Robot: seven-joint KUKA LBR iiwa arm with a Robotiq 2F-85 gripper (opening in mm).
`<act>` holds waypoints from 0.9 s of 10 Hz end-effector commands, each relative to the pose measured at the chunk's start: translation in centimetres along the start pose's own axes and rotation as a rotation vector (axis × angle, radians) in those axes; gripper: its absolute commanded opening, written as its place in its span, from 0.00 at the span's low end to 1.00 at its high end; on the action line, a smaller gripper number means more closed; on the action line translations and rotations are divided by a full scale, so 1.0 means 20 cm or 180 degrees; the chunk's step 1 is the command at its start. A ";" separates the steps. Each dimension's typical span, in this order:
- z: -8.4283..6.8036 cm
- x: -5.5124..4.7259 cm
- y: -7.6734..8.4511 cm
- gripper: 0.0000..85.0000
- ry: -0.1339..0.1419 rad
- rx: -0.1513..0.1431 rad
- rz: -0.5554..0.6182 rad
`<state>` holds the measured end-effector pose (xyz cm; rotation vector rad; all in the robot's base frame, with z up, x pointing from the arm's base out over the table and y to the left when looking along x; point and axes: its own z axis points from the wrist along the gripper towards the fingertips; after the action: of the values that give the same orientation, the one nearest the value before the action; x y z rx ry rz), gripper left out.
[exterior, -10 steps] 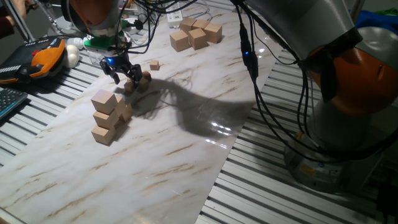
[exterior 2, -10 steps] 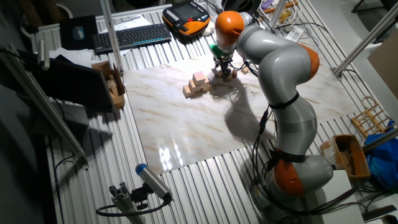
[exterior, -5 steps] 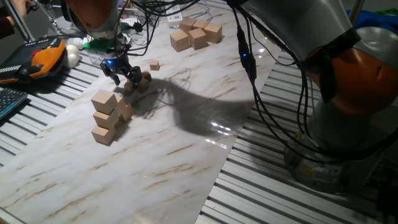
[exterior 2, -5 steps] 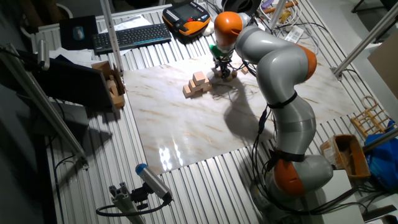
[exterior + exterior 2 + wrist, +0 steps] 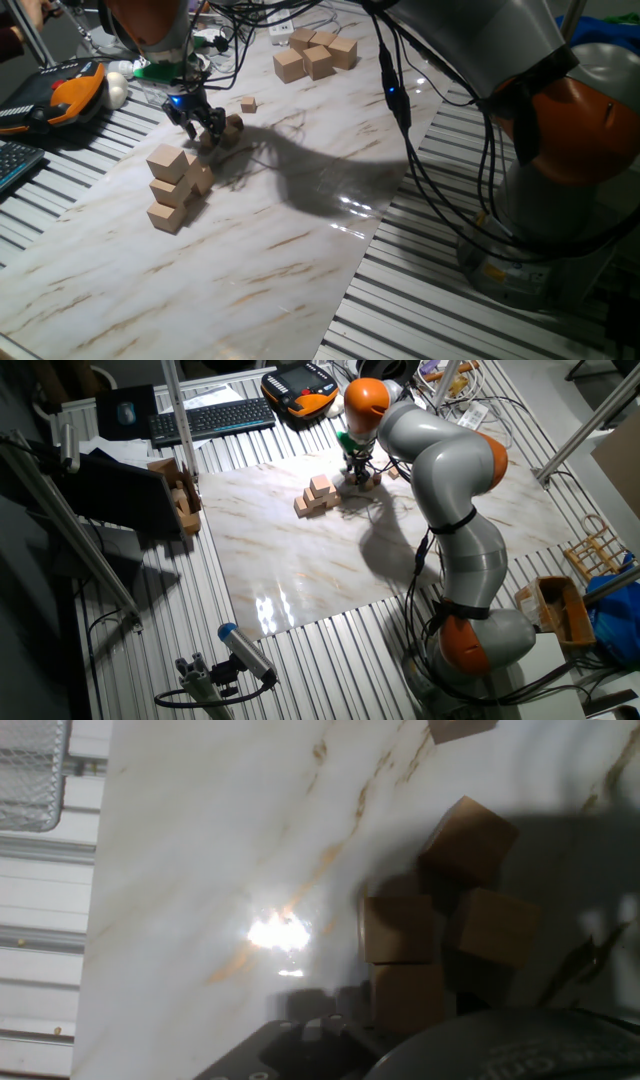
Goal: Stack the blocks into a pyramid shape
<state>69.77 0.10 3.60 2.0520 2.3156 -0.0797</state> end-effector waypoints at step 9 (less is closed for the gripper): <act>0.01 0.00 -0.01 0.00 0.0020 -0.0012 -0.0018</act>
<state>69.47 0.05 3.55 2.0550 2.3173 -0.0785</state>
